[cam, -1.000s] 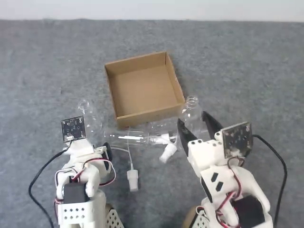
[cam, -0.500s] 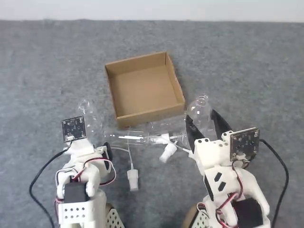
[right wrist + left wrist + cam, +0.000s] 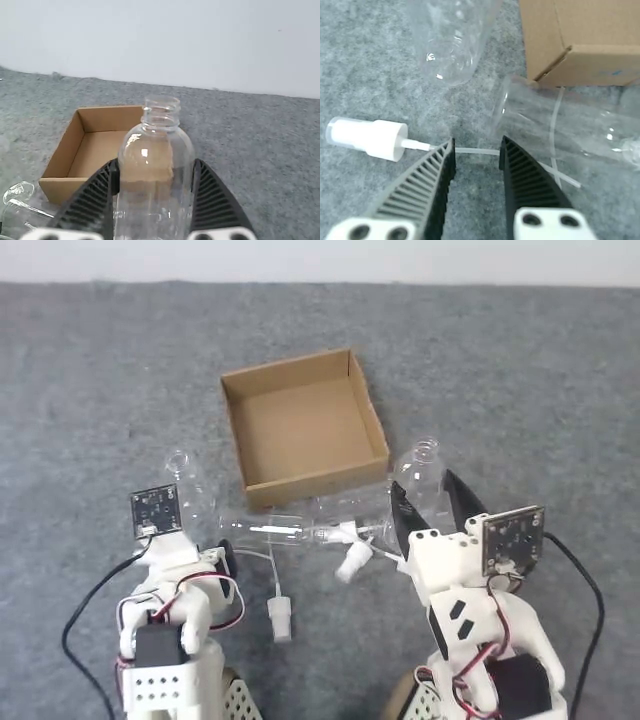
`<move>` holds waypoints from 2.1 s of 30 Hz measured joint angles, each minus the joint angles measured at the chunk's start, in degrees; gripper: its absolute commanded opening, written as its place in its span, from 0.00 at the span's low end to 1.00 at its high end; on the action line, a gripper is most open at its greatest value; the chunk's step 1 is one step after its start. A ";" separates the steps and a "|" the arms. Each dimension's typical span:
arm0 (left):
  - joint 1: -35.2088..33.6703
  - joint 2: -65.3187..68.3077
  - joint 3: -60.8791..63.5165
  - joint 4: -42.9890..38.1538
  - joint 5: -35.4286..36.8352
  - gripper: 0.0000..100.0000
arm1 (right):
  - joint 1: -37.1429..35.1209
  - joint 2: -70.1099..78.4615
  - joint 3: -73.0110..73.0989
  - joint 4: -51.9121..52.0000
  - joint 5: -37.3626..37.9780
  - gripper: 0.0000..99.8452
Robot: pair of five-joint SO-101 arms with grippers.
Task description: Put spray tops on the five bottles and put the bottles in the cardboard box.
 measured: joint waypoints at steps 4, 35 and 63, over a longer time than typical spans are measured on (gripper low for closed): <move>-0.09 0.00 0.00 0.00 0.00 0.14 | -0.09 0.00 0.00 0.00 0.00 0.01; -1.93 0.00 -19.69 0.26 -45.10 0.14 | 3.52 0.00 0.00 0.00 0.00 0.01; -16.35 35.16 -42.02 11.60 -25.41 0.13 | 3.52 0.00 0.00 0.00 0.00 0.01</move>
